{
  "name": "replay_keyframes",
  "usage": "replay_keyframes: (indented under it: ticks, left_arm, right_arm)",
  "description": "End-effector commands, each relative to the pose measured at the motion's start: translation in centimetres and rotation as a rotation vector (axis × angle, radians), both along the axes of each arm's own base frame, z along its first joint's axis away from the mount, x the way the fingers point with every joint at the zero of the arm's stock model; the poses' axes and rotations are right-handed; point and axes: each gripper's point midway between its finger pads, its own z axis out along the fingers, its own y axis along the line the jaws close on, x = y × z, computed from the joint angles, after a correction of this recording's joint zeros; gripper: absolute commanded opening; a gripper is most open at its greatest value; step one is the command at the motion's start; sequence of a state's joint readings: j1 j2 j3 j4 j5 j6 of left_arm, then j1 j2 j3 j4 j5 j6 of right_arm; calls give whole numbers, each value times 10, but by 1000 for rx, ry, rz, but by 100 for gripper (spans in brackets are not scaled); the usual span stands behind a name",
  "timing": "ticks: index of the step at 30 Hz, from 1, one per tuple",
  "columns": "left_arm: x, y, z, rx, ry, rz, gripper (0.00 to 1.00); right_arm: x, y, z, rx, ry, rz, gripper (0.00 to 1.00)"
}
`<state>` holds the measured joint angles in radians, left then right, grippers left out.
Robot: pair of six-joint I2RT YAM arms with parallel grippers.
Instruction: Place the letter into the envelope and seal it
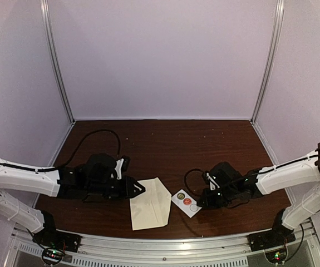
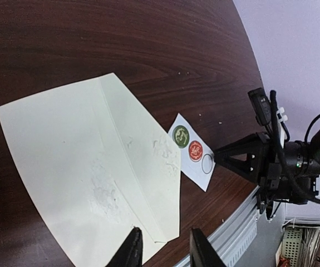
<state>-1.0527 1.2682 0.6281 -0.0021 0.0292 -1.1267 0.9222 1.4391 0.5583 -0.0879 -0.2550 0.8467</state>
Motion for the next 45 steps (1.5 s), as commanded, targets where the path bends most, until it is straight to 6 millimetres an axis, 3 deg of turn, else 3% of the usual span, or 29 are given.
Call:
replay_keyframes:
  ticks: [1, 7, 11, 17, 22, 32, 45]
  left_arm:
    - [1, -18, 19, -36, -53, -30, 29]
    - [2, -59, 31, -65, -89, -103, 29]
    - [4, -97, 31, -86, -100, -173, 29]
    - [10, -146, 11, -79, -92, -271, 28]
    - [14, -167, -15, -43, -80, -313, 26]
    - [14, -156, -62, 48, -8, -275, 21]
    - [8, -141, -89, 117, 49, -258, 13]
  right_arm:
    - [13, -25, 9, -57, -38, -46, 17]
    - [16, -17, 43, 24, -80, -31, 21]
    - [14, -8, 51, 87, -77, -14, 24]
    - [19, 2, 50, 126, -76, -18, 24]
    - [25, 13, 49, 164, -71, -17, 24]
    - [30, 19, 33, 179, -37, -28, 24]
    - [32, 24, 18, 185, -10, -22, 22]
